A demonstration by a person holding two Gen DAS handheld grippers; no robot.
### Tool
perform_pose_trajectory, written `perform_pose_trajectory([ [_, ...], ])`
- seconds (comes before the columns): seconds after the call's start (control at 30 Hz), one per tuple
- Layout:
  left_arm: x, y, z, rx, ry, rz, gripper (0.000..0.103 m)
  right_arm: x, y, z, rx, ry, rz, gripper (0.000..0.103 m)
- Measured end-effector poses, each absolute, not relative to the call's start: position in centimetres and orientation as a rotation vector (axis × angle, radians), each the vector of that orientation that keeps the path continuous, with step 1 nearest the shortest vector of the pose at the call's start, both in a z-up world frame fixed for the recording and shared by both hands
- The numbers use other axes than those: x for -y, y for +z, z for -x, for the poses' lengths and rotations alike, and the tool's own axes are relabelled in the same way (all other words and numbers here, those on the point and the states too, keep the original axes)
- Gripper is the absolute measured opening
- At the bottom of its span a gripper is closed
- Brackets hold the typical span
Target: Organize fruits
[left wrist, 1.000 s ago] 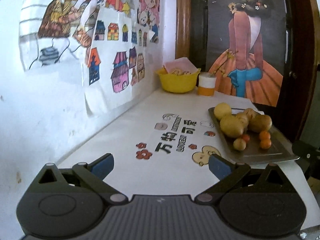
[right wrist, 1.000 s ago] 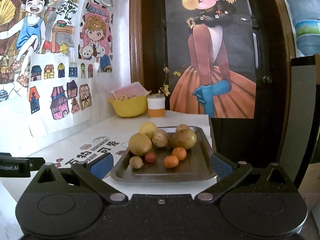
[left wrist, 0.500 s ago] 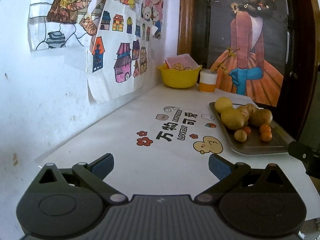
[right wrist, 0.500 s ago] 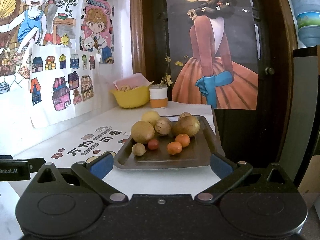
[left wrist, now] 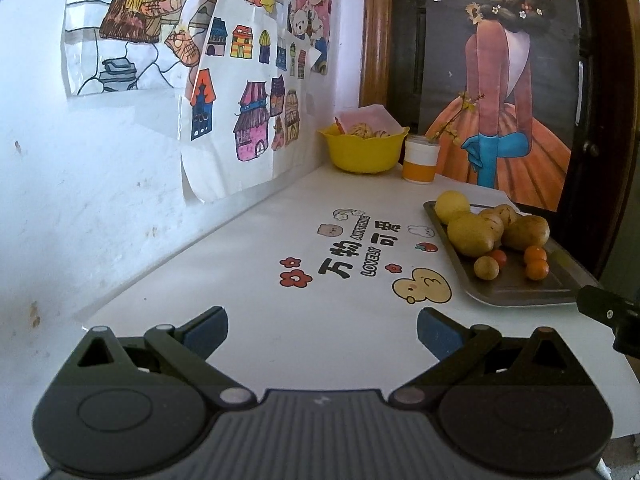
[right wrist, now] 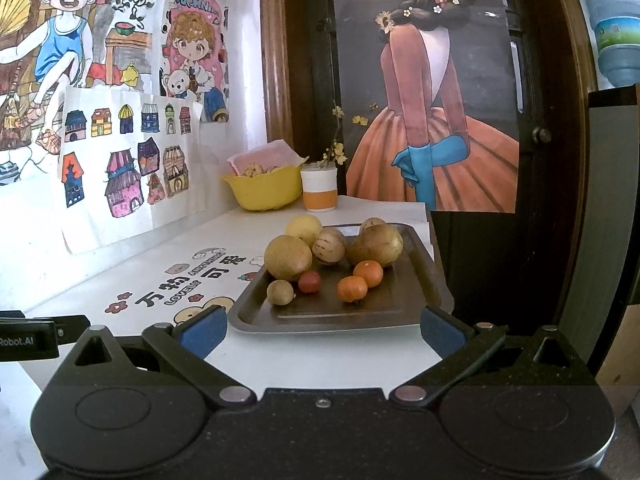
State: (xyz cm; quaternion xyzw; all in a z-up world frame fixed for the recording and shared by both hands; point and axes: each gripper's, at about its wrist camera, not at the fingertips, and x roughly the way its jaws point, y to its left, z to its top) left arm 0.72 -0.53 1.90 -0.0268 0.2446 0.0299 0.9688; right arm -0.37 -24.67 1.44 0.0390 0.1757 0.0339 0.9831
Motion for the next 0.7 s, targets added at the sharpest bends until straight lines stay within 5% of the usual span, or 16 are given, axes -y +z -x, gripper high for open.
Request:
perform_pose_trajectory([
  [0.7, 1.03, 1.51, -1.24, -0.549, 0.101, 0.020, 0.103, 24.46, 0.83, 0.20, -0.368, 0.066, -0.070, 0.102],
])
